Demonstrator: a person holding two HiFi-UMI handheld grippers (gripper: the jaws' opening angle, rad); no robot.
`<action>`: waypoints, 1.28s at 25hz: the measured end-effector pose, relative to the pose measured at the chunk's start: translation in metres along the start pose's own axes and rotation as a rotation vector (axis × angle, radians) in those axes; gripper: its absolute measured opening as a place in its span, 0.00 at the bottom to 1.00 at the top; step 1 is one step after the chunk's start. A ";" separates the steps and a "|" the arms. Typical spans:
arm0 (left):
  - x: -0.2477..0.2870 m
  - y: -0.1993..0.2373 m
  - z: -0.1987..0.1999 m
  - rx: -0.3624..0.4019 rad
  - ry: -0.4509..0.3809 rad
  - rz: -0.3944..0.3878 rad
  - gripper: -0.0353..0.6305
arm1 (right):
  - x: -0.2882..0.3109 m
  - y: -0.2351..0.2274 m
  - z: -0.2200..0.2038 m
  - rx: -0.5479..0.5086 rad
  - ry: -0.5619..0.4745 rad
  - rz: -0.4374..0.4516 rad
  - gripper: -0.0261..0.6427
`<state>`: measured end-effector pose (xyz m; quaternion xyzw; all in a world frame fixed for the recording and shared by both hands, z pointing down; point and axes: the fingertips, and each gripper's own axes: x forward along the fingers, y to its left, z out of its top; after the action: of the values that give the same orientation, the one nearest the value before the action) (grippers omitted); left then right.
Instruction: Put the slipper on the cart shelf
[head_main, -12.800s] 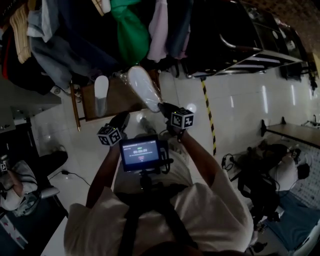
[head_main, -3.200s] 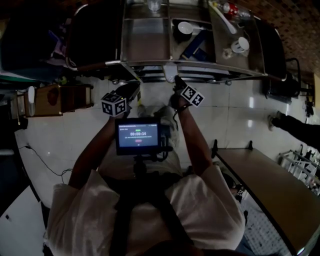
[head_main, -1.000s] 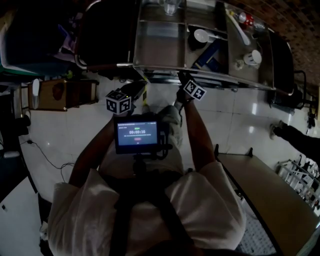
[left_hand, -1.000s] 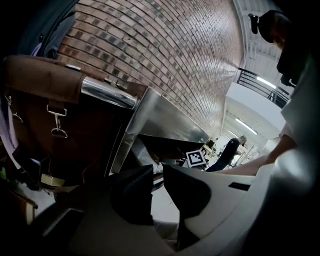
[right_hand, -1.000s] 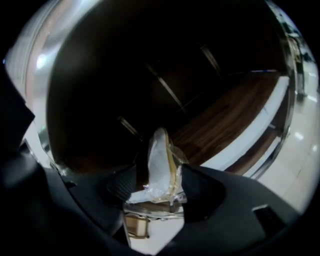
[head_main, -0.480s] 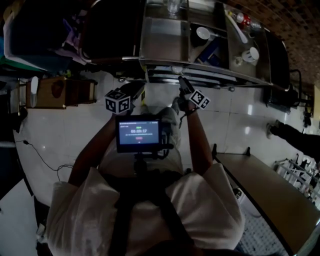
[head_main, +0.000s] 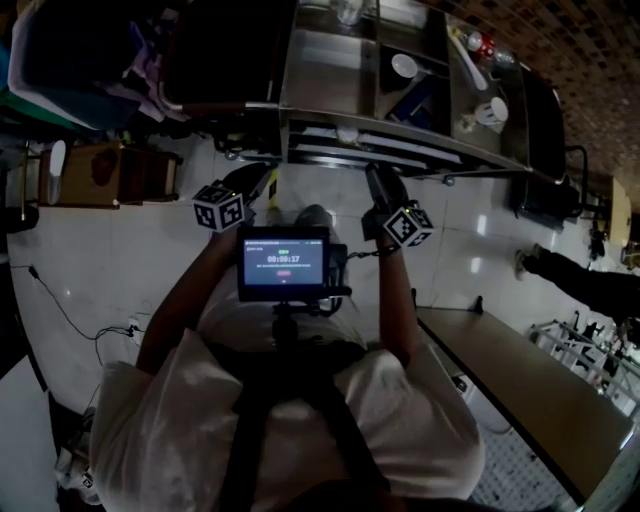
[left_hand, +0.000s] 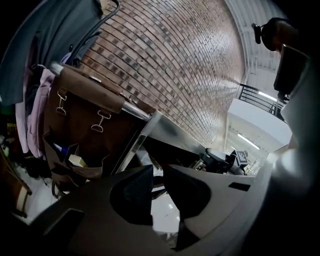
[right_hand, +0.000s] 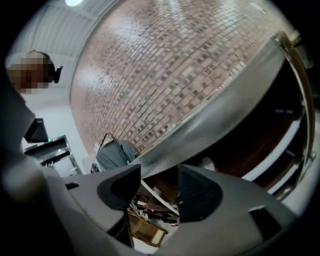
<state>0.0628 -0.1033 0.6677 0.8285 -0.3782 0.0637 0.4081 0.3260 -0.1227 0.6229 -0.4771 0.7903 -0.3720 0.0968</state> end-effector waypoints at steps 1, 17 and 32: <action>-0.001 0.003 -0.001 -0.012 -0.010 0.002 0.14 | 0.001 0.006 0.004 -0.017 -0.001 0.013 0.42; 0.024 -0.086 -0.005 -0.026 -0.081 0.050 0.14 | -0.085 0.092 0.129 -0.303 0.017 0.145 0.38; 0.042 -0.134 -0.051 -0.071 -0.124 0.131 0.14 | -0.110 0.006 0.109 -0.282 0.122 0.087 0.38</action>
<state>0.1935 -0.0393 0.6351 0.7893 -0.4582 0.0256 0.4078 0.4355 -0.0841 0.5202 -0.4280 0.8590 -0.2811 -0.0034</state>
